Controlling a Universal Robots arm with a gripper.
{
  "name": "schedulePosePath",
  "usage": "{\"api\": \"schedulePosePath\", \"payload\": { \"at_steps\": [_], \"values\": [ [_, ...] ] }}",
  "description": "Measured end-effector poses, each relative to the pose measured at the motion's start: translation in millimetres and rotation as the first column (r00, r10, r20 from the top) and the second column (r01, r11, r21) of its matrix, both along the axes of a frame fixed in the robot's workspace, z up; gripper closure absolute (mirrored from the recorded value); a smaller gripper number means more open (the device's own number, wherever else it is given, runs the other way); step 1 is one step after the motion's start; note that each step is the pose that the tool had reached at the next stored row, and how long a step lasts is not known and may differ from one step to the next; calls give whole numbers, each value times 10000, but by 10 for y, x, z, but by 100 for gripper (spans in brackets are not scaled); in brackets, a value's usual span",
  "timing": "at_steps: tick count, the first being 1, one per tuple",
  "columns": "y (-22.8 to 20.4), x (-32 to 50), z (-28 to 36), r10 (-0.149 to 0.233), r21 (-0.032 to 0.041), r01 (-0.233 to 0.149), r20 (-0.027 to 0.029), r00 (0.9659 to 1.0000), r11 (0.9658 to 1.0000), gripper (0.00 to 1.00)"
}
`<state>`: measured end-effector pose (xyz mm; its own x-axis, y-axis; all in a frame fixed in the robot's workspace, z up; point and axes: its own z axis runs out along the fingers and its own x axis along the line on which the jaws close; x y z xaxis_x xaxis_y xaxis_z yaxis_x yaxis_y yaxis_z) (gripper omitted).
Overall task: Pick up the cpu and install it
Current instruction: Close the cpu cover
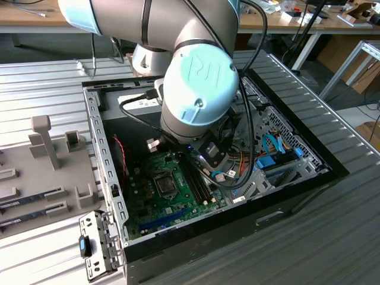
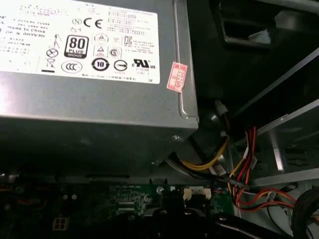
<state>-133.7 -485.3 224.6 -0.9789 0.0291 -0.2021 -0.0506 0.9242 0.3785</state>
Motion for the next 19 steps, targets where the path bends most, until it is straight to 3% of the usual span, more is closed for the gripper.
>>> {"api": "schedulePosePath", "payload": {
  "at_steps": [1,3,4,5,8,9,12,14,15,16,18,19],
  "values": [
    [0,1,1,0,-274,0,-3,10000,9996,89],
    [0,4,14,1,-616,-1,-1,10000,9981,89],
    [0,5,39,1,-734,-2,-2,10000,9973,89],
    [-1,5,77,2,-788,-2,-3,10000,9969,89],
    [-1,5,266,1,-817,-1,-2,10000,9967,89],
    [-1,4,326,-1,-870,0,-3,10000,9962,89],
    [-1,4,344,0,-1429,0,-2,10000,9897,89],
    [-1,5,344,1,-2056,-1,-1,10000,9786,89],
    [0,4,344,-1,-2527,0,-1,10000,9675,89],
    [-1,4,344,0,-2890,-1,-3,10000,9573,89],
    [-1,5,344,0,-3254,-1,-1,10000,9456,89],
    [-1,5,344,1,-3631,-1,-2,10000,9317,89]
  ]
}}
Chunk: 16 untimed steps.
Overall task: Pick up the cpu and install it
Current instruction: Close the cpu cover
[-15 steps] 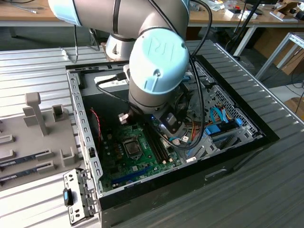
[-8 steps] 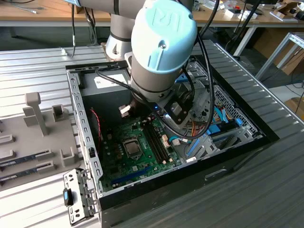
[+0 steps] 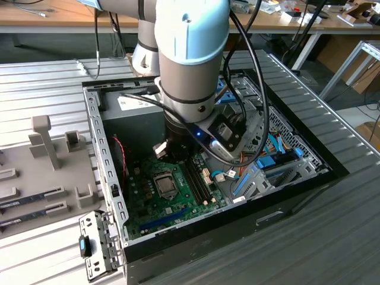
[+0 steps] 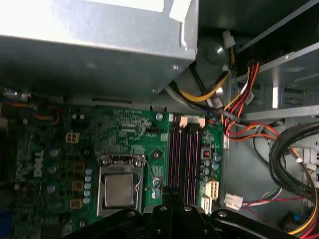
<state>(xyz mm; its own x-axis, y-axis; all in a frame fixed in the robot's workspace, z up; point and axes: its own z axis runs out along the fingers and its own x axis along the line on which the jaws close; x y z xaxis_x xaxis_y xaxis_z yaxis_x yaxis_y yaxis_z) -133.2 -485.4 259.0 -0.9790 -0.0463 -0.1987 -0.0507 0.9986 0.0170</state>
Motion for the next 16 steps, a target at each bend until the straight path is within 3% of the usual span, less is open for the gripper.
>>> {"api": "schedulePosePath", "payload": {
  "at_steps": [1,3,4,5,7,9,10,16],
  "values": [
    [0,0,0,0,-141,0,0,10000,9999,89],
    [0,1,-2,1,-139,-2,-32,10000,9999,89],
    [1,0,-3,-1,-127,-1,-151,9999,9999,89],
    [0,0,-3,-1,-111,-3,-336,9994,9999,89],
    [0,0,-4,0,-94,-6,-578,9983,10000,89],
    [0,0,-6,3,-73,-9,-865,9963,10000,89],
    [0,0,-9,4,-55,-10,-1078,9942,10000,89],
    [-1,4,-10,4,-54,-11,-1106,9939,10000,89]
  ]
}}
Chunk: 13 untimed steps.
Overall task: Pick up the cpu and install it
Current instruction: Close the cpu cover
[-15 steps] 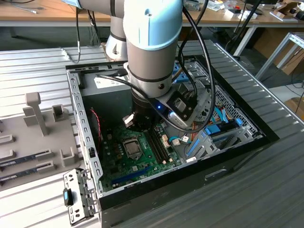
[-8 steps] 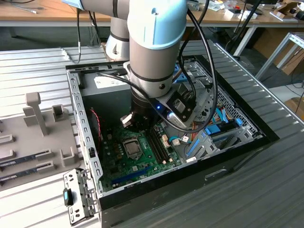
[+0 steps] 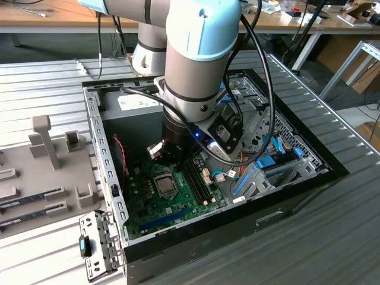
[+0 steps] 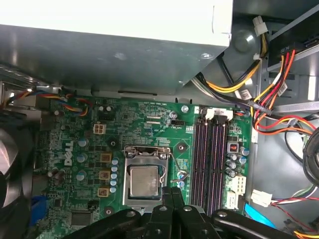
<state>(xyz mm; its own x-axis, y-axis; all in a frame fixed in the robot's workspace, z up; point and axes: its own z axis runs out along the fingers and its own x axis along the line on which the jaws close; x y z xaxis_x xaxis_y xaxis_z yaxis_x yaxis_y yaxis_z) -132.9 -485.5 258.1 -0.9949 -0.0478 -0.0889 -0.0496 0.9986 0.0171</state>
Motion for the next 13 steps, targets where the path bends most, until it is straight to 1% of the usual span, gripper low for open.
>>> {"api": "schedulePosePath", "payload": {
  "at_steps": [1,3,5,6,8,10,13],
  "values": [
    [5,10,0,0,0,0,-9,10000,10000,89],
    [29,14,-1,-2,-2,2,-17,10000,10000,89],
    [99,14,-5,-1,-1,1,-16,10000,10000,89],
    [124,14,-7,-1,-1,1,-16,10000,10000,89],
    [211,14,-17,0,-1,0,-16,10000,10000,89],
    [319,14,-32,-1,-1,1,-18,10000,10000,89],
    [422,14,-48,-1,-2,1,-23,10000,10000,89]
  ]
}}
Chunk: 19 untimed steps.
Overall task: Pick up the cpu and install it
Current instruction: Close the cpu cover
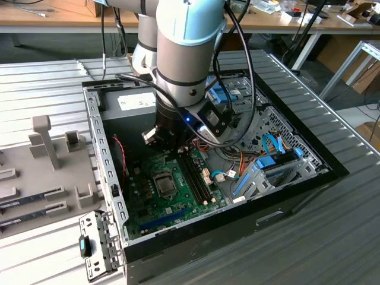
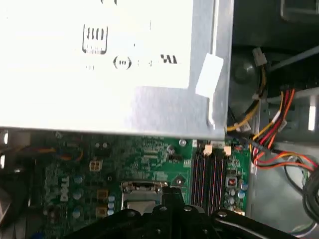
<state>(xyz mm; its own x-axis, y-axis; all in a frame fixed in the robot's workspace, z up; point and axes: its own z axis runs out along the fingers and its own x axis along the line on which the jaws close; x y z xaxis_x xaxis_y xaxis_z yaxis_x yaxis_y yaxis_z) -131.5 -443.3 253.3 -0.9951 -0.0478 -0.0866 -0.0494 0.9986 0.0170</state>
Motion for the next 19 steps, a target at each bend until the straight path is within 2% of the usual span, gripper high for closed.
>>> {"api": "schedulePosePath", "payload": {
  "at_steps": [2,9,10,13,17,19],
  "values": [
    [49,0,-10,1,1,-1,-2,10000,10000,89],
    [171,0,-63,0,1,0,-45,10000,10000,89],
    [218,2,-84,0,1,0,-68,10000,10000,89],
    [291,6,-131,0,1,0,-116,9999,10000,89],
    [353,11,-193,0,1,0,-181,9998,10000,89],
    [366,14,-220,2,0,-2,-212,9998,10000,89]
  ]
}}
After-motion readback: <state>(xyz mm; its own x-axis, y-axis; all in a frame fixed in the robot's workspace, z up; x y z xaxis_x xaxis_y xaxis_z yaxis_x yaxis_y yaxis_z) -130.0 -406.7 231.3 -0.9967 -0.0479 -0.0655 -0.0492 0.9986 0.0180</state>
